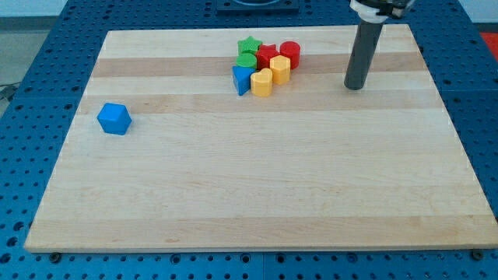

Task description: Move the red circle diagonally to the red star

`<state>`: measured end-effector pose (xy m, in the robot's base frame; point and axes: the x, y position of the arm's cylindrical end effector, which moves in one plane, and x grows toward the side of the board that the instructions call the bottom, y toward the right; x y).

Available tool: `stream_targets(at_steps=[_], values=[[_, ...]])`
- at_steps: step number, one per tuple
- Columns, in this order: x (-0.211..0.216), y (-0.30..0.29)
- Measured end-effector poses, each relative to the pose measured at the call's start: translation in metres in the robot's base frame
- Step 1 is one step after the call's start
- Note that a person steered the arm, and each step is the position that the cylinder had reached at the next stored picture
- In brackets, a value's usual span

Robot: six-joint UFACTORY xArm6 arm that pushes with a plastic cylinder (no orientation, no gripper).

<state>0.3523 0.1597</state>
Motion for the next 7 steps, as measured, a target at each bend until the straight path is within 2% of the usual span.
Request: stream_targets(at_steps=[2,3,4,5,7], values=[[0.001,-0.016],[0.001,-0.056],[-0.031,-0.063],[-0.084,-0.095],[-0.085,-0.09]])
